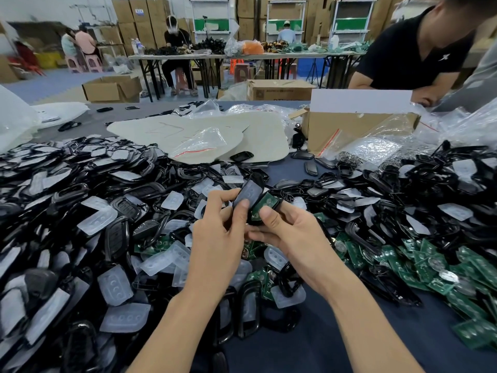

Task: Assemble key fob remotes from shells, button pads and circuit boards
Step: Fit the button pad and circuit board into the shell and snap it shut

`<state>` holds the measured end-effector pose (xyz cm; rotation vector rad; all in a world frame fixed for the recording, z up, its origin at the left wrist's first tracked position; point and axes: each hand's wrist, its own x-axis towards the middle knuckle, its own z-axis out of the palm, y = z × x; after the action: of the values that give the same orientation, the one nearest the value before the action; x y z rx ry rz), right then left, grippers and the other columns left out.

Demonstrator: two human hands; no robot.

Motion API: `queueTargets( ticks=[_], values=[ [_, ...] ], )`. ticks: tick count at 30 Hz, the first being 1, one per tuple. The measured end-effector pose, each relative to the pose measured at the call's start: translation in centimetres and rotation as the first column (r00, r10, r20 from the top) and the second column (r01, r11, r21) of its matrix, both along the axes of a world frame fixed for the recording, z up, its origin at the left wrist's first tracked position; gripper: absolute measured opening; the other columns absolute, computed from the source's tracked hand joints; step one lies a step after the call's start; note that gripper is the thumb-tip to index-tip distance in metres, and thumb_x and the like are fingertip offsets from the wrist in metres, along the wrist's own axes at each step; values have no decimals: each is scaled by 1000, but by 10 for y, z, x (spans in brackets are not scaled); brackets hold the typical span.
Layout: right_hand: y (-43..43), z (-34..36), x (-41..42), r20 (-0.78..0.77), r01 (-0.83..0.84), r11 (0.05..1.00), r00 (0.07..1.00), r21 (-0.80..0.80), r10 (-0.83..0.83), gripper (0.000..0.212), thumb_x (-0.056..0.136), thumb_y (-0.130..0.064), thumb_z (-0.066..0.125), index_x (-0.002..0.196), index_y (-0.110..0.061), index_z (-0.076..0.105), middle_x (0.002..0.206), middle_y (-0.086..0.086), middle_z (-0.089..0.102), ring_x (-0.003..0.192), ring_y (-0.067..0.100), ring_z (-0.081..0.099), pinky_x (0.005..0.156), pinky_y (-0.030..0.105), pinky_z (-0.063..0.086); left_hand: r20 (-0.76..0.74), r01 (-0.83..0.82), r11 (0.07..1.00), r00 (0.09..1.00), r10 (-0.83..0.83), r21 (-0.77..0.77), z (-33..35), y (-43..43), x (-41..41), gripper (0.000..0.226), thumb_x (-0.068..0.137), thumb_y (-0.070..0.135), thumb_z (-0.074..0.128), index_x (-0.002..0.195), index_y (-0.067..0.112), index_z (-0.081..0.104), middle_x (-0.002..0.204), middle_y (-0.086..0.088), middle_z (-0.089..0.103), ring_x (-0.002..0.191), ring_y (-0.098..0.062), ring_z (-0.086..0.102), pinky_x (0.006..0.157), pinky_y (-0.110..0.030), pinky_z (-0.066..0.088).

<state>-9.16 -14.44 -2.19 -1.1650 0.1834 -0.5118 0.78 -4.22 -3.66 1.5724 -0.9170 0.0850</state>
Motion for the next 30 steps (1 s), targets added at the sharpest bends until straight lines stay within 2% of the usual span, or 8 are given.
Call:
queueTargets(
  ticks=[12, 15, 17, 20, 22, 25, 28, 30],
  values=[
    [1, 4, -2, -11, -9, 999, 1000, 44, 9, 23, 84, -32, 76, 102, -18, 78, 108, 15, 75, 100, 33, 74, 80, 25, 59, -59, 26, 1000, 998, -27, -14, -1, 0, 1, 11, 99, 37, 57, 106, 41, 50, 85, 15, 74, 65, -8, 72, 55, -25, 55],
    [1, 4, -3, -23, 12, 999, 1000, 51, -11, 19, 84, -29, 75, 100, -18, 78, 104, 14, 76, 96, 30, 75, 78, 24, 60, -31, 36, 999, 999, -36, 2, -2, 0, 0, 11, 99, 38, 57, 105, 43, 49, 80, 16, 73, 64, -5, 71, 54, -20, 53],
    [2, 4, -2, -47, 41, 998, 998, 38, -39, 17, 82, -31, 76, 94, -20, 79, 99, 12, 77, 90, 26, 76, 76, 25, 60, 12, 42, 999, 999, -42, 28, -1, 0, -1, 14, 99, 37, 56, 103, 48, 49, 75, 19, 72, 61, -2, 69, 52, -14, 49],
    [2, 5, -1, -86, 103, 995, 991, 11, -102, 30, 78, -36, 77, 96, -12, 75, 94, 14, 77, 80, 24, 74, 73, 28, 60, 110, 71, 995, 991, -79, 74, -2, 2, -2, 15, 102, 39, 50, 107, 53, 49, 76, 22, 70, 57, 0, 65, 49, -10, 45],
    [3, 5, -1, -112, 144, 989, 983, 12, -142, 37, 76, -38, 77, 100, -10, 74, 95, 15, 77, 79, 24, 73, 71, 28, 61, 187, 97, 988, 975, -120, 124, -4, 3, -2, 13, 104, 41, 44, 115, 46, 50, 81, 18, 69, 62, -5, 67, 53, -21, 51],
    [5, 4, 0, -130, 179, 980, 977, 83, -167, 47, 72, -40, 78, 104, -6, 72, 95, 16, 75, 79, 25, 71, 66, 27, 60, 281, 82, 971, 949, -145, 224, -6, 4, -1, 20, 104, 43, 37, 120, 41, 48, 73, 10, 65, 63, -10, 65, 58, -36, 53],
    [5, 3, 1, -147, 173, 979, 977, 108, -157, 52, 74, -43, 75, 109, -4, 72, 104, 17, 76, 91, 29, 72, 78, 33, 62, 337, 32, 962, 933, -126, 272, -5, 5, -1, 25, 103, 47, 35, 124, 45, 47, 70, 15, 64, 59, -3, 59, 54, -28, 47],
    [4, 3, 1, -143, 172, 975, 978, 144, -151, 54, 77, -44, 73, 112, -3, 71, 108, 16, 76, 97, 28, 74, 84, 34, 61, 421, -38, 959, 903, -88, 282, -2, 4, -2, 29, 101, 50, 40, 129, 46, 48, 78, 23, 61, 61, 2, 53, 53, -22, 45]
  ],
)
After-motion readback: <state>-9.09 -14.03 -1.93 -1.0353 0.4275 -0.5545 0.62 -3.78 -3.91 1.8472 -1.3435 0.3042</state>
